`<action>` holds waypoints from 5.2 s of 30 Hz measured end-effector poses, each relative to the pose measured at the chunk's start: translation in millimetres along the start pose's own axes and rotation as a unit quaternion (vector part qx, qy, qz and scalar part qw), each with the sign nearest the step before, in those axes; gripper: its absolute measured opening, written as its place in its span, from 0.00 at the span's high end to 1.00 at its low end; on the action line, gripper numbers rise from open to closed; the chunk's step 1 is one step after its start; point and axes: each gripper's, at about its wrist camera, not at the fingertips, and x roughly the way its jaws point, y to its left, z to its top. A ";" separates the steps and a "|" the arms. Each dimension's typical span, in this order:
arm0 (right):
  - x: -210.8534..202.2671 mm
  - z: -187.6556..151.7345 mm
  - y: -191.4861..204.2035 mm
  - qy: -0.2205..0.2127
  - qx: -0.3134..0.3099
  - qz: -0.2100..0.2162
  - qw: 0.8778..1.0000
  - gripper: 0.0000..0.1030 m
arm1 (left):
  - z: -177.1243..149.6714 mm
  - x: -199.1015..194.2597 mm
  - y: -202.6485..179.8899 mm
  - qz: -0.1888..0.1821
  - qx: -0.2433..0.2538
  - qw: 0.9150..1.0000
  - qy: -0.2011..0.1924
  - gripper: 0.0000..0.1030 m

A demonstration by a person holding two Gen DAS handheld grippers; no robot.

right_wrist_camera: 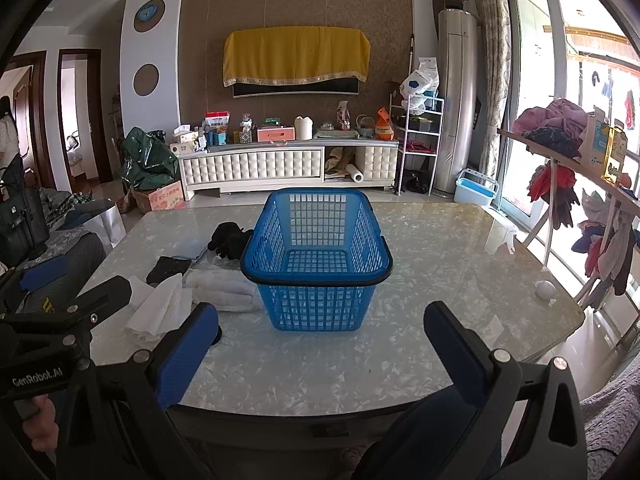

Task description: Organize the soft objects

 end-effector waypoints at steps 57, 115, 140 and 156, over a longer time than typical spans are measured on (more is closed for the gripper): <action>116.9 52.9 101.5 0.156 -0.162 0.189 0.956 0.00 | 41.4 74.4 133.9 0.033 -0.040 0.984 0.168 0.00; 222.0 -46.4 135.4 0.318 -0.242 0.209 0.893 0.72 | -58.0 237.6 137.4 -0.079 -0.009 0.945 0.319 0.53; 160.4 -17.1 137.4 0.290 -0.233 0.194 0.908 0.92 | -44.3 170.5 151.1 -0.088 -0.049 0.953 0.287 0.86; 113.7 76.3 74.7 0.224 -0.202 0.177 0.937 0.92 | -8.4 140.7 130.8 -0.087 -0.023 0.961 0.260 0.86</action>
